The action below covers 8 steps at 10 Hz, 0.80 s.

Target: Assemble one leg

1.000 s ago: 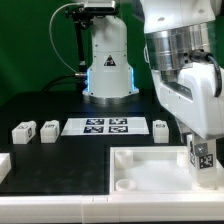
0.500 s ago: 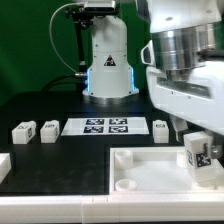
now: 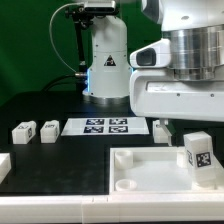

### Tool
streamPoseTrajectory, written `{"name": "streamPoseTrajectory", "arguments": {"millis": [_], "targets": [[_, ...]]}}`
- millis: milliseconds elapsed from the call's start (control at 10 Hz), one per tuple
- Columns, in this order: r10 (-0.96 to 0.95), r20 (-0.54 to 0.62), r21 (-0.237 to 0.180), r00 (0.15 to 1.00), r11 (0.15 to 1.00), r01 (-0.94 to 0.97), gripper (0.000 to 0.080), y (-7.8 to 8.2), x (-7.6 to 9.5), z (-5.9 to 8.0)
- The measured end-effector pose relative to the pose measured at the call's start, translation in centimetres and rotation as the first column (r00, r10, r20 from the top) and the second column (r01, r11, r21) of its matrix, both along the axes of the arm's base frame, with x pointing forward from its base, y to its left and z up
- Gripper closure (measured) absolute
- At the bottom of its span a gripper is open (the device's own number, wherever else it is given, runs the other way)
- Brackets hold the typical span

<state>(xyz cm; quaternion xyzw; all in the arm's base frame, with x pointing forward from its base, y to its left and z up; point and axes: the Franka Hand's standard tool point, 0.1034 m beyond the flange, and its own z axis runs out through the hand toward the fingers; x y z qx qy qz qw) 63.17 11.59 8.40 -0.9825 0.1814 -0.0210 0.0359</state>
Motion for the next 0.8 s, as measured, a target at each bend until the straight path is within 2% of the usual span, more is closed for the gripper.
{"name": "streamPoseTrajectory", "arguments": {"millis": [100,300,500,600,800], "targets": [[0.080,0.008,-0.006,0.997,0.997,-0.080,0.0150,0.37,0.10,0.09],[0.048,0.005,-0.004,0.999,0.999,-0.048,0.0150,0.29,0.07,0.05],[-0.092,-0.006,0.013,0.996,0.996,0.092,0.0414,0.45,0.04,0.05],[-0.213,-0.023,0.023,0.977,0.977,0.213,0.0507,0.44,-0.11,-0.05],[-0.391,-0.044,0.038,0.919,0.919,0.393,0.0507,0.50,-0.11,-0.06]]}}
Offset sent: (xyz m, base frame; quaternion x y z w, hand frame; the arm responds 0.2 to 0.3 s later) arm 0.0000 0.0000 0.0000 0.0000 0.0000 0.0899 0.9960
